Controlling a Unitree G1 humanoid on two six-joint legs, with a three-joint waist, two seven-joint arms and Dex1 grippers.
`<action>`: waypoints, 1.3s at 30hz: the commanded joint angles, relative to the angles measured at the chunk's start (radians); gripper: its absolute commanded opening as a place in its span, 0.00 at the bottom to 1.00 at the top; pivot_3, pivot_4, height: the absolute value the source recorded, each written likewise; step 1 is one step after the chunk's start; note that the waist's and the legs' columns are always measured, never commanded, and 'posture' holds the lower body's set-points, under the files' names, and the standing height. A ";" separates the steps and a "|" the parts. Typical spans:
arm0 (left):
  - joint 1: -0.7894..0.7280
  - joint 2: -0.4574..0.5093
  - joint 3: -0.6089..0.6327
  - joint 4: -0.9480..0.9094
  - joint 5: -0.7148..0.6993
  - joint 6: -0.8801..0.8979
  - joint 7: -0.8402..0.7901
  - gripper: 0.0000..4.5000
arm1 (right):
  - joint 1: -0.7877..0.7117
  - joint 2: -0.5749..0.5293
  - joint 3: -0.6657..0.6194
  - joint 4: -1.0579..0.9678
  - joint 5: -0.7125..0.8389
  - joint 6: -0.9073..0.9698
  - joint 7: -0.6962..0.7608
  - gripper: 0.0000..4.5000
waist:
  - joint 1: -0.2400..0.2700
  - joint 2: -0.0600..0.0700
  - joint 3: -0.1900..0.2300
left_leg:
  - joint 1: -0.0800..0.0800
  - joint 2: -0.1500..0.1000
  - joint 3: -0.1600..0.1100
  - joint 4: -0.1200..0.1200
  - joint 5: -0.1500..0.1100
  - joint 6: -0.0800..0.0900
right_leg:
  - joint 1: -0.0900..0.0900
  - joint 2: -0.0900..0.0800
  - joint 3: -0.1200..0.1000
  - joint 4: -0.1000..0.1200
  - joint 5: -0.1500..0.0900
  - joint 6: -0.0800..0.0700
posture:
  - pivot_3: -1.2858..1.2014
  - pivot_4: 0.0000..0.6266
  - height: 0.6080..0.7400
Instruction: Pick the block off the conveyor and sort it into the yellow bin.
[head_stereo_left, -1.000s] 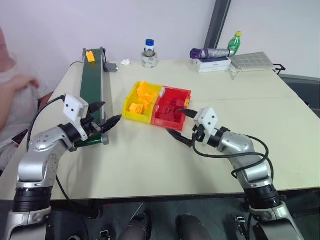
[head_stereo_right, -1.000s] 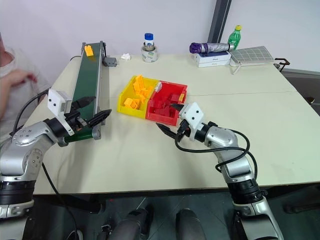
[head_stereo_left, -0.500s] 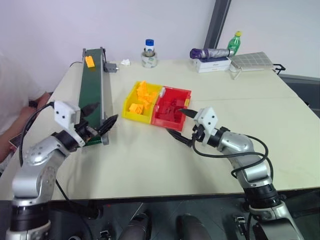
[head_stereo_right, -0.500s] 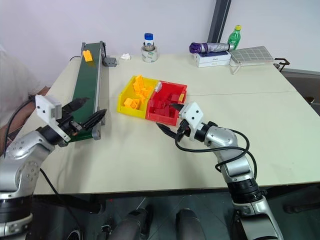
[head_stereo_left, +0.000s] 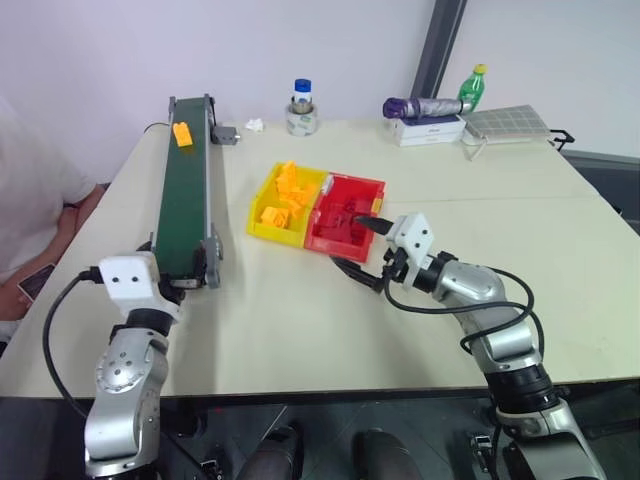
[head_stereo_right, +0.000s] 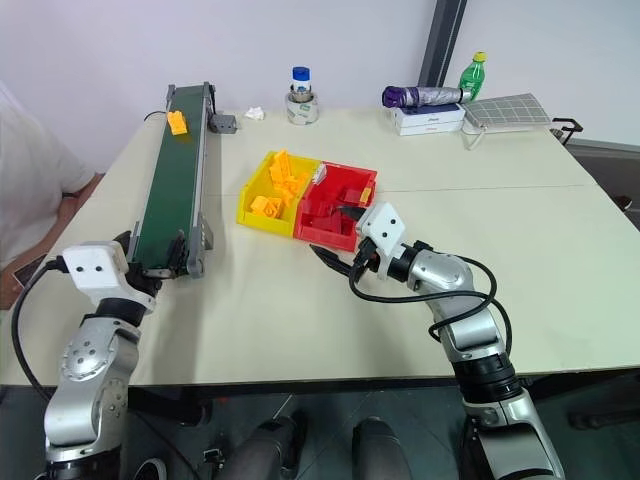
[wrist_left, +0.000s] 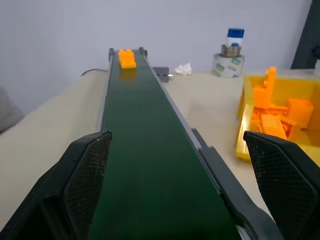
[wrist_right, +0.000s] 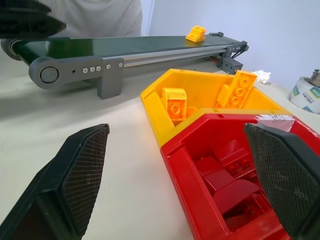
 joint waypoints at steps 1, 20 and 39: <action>-0.021 0.005 0.002 -0.028 0.037 -0.038 0.029 0.99 | -0.011 0.000 -0.011 -0.019 0.010 -0.020 0.002 1.00 | 0.000 0.000 0.000 | 0.000 0.000 0.000 0.000 0.000 0.000 | 0.000 0.000 0.000 0.000 0.000 0.000 | 0.52 0.24 1.00; -0.084 0.009 -0.002 0.018 0.070 -0.022 0.071 0.99 | 0.002 0.010 -0.008 -0.034 0.044 0.023 0.015 1.00 | 0.000 0.000 0.000 | 0.000 0.000 0.000 0.000 0.000 0.000 | 0.000 0.000 0.000 0.000 0.000 0.000 | 0.52 0.24 1.00; -0.184 0.021 0.000 0.085 0.123 0.028 0.129 0.99 | 0.013 0.000 -0.010 -0.079 0.090 0.100 0.029 1.00 | 0.000 0.000 0.000 | 0.000 0.000 0.000 0.001 0.000 0.000 | 0.000 0.000 -0.001 0.000 0.000 0.000 | 0.52 0.24 1.00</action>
